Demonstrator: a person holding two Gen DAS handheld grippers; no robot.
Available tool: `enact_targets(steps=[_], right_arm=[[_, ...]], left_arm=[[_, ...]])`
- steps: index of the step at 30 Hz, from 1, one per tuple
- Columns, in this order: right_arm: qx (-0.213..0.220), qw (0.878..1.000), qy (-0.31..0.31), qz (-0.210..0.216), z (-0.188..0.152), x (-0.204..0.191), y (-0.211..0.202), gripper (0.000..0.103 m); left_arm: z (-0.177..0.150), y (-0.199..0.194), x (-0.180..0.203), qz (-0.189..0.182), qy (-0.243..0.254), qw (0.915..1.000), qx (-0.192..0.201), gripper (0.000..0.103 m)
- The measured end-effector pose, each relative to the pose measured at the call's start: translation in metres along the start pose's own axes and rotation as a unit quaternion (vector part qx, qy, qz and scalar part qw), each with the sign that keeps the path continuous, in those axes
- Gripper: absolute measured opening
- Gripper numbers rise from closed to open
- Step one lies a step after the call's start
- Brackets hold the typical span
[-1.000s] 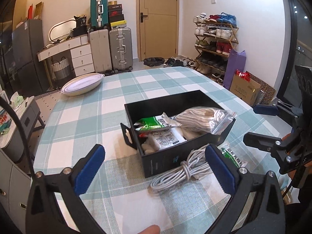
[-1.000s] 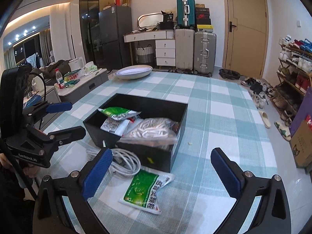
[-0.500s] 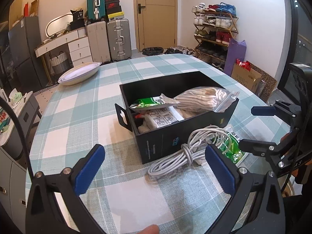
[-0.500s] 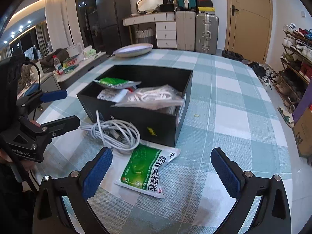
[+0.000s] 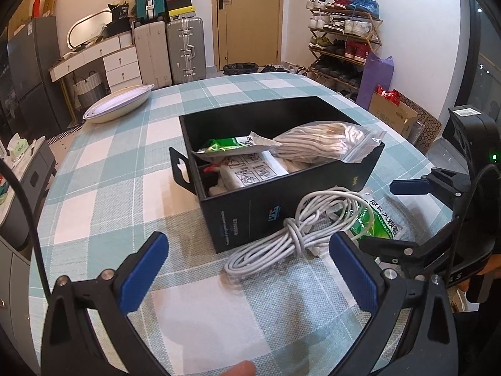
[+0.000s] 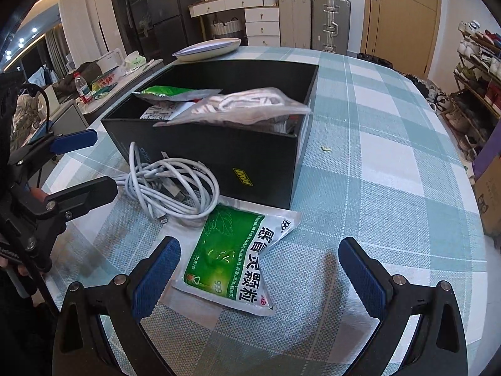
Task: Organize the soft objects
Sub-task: 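Withdraw both grippers and move toward the white cable and second sachet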
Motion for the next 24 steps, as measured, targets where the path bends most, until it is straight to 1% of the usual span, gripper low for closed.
enact_targets(steps=[4,7,9,12,16,20,22,24], right_arm=[[-0.01,1.0,0.001,-0.012,-0.002,0.0,0.005,0.103],[-0.013,1.0,0.005,-0.013,-0.002,-0.001,0.007,0.103],[-0.013,1.0,0.003,-0.015,-0.002,-0.001,0.007,0.103],[-0.017,1.0,0.0,-0.022,-0.003,-0.001,0.01,0.102],[-0.023,0.999,0.001,-0.03,-0.005,0.003,0.01,0.103],[-0.028,0.999,0.005,-0.034,-0.007,0.011,0.007,0.103],[-0.029,0.999,0.004,-0.035,-0.007,0.012,0.007,0.103],[-0.028,0.999,0.004,-0.036,-0.006,0.011,0.007,0.103]], left_arm=[[-0.002,0.008,-0.003,0.001,-0.023,0.9997,-0.012,0.103],[-0.005,0.015,-0.007,-0.012,-0.045,0.9987,-0.022,0.103],[-0.007,0.019,-0.01,-0.011,-0.054,0.998,-0.03,0.103],[-0.009,0.024,-0.013,0.004,-0.06,0.9975,-0.038,0.103],[-0.012,0.025,-0.018,0.007,-0.068,0.9965,-0.048,0.103],[-0.014,0.025,-0.019,0.017,-0.056,0.9965,-0.059,0.103],[-0.014,0.025,-0.019,0.019,-0.056,0.9965,-0.059,0.103],[-0.014,0.025,-0.017,0.011,-0.06,0.9965,-0.058,0.103]])
Point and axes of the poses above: each gripper's, at about its wrist camera, not at the fingertips, and y roughly the way its jaws point, x to its right, z to its top, the point moved 6 cm from there along y, roughly the way its jaws point, and after that the axes turned 4 degrees about -y, right-handed, at the moved point
